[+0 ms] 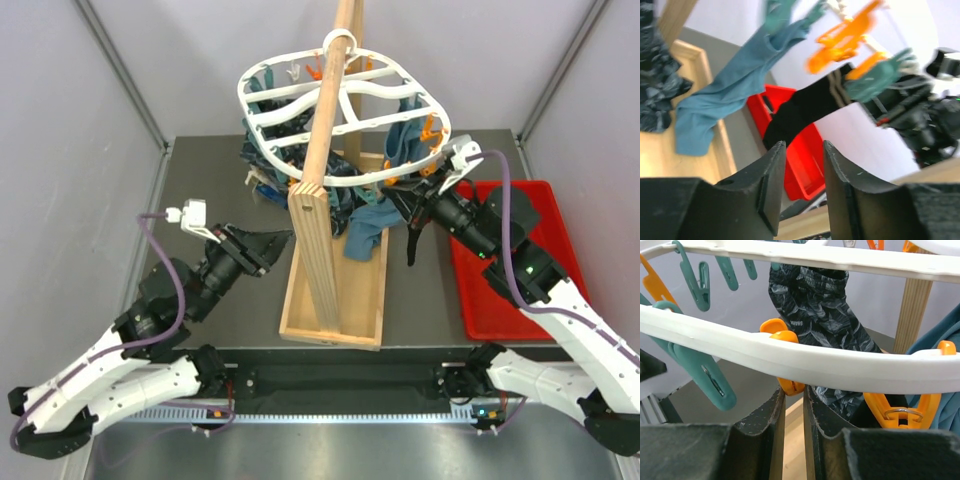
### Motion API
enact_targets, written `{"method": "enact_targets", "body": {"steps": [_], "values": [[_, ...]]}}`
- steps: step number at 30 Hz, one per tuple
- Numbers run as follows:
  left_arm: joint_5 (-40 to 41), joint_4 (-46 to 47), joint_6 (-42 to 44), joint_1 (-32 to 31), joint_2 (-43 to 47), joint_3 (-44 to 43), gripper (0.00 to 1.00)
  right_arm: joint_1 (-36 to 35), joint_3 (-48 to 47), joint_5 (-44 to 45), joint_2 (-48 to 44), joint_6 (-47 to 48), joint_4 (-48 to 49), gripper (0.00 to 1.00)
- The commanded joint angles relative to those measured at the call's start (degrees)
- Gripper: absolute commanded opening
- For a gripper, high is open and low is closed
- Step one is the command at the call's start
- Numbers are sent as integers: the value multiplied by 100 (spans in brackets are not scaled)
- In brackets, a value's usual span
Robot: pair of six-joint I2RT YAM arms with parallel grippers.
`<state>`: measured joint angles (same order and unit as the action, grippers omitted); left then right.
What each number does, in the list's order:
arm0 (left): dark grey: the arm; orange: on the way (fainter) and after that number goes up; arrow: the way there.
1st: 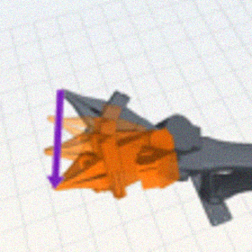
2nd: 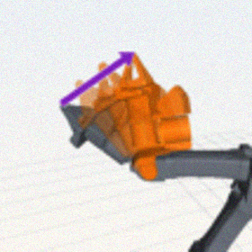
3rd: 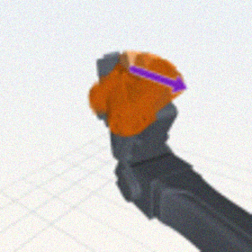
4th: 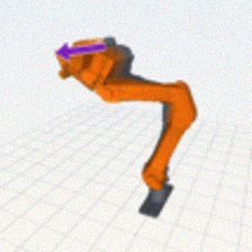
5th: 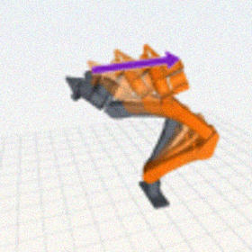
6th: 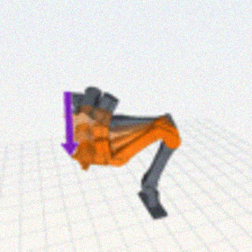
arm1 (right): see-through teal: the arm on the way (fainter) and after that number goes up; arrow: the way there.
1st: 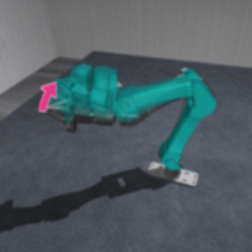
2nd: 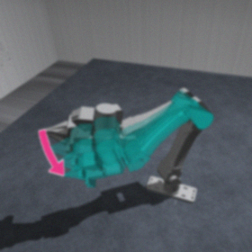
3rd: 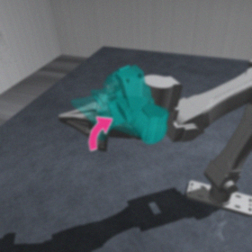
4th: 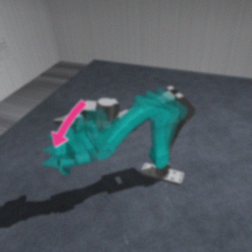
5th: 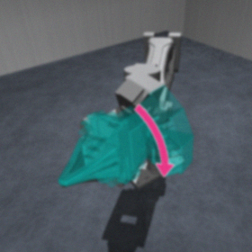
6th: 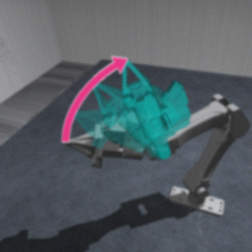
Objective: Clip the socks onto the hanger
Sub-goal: Open the clamp at the hanger.
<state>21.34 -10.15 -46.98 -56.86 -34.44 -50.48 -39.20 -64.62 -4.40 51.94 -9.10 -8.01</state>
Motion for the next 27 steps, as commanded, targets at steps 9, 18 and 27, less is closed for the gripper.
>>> {"method": "enact_targets", "body": {"steps": [9,18,27], "values": [[-1203,469,216,-27,-775,-1254,48,35,-490,-561,150,-92,-886,0],[-1668,1612,313,-27,-1794,-1500,51,35,-393,-790,-97,-56,-930,5],[-2310,2439,-171,-27,-2515,-1623,50,35,-464,-886,-193,-92,-983,1]]}}
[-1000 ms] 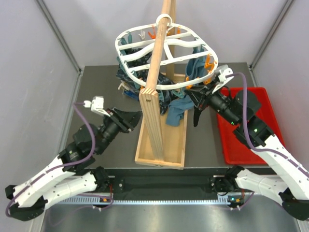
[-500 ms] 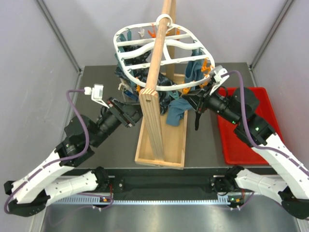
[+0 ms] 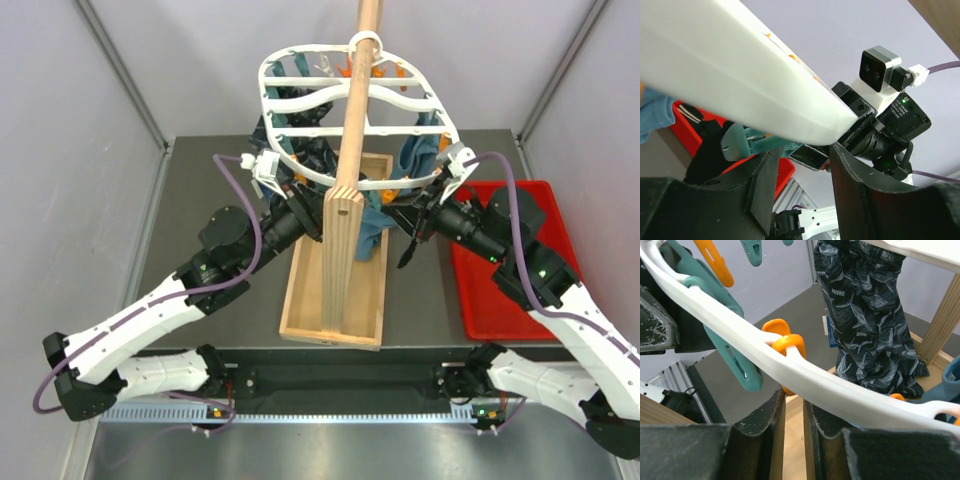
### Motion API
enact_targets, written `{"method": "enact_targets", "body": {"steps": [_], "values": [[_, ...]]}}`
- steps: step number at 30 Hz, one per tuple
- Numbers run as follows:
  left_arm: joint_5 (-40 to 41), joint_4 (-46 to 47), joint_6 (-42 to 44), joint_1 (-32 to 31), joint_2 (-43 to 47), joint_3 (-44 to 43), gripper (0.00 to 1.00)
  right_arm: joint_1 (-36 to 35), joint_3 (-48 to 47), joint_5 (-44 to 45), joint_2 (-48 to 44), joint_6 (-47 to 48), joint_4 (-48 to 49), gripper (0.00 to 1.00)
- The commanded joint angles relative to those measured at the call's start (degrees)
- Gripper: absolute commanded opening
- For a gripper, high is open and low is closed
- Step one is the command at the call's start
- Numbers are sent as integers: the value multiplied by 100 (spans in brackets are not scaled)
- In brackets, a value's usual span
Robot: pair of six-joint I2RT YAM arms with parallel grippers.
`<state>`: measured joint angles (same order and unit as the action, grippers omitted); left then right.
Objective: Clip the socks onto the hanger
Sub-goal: Open the clamp at the hanger.
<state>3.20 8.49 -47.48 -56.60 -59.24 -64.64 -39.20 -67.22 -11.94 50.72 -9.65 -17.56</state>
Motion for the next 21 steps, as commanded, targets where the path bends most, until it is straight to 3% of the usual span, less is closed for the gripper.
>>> {"method": "enact_targets", "body": {"steps": [1,4,10,13,17,21], "values": [[-487,592,-147,-53,-61,-207,50,35,-247,-133,-71,-28,-45,2],[-391,618,-147,-53,-114,-154,50,35,-283,-45,-123,-19,-89,5],[-31,847,-174,-44,-79,39,50,35,-151,43,-317,-28,-151,28],[84,838,-156,-44,-61,57,49,35,-186,52,-352,-19,-317,34],[119,847,-156,-44,-61,57,49,35,-213,43,-422,-142,-494,57],[190,873,-182,-44,-43,127,48,35,-107,-341,-528,-282,-433,60]]}}
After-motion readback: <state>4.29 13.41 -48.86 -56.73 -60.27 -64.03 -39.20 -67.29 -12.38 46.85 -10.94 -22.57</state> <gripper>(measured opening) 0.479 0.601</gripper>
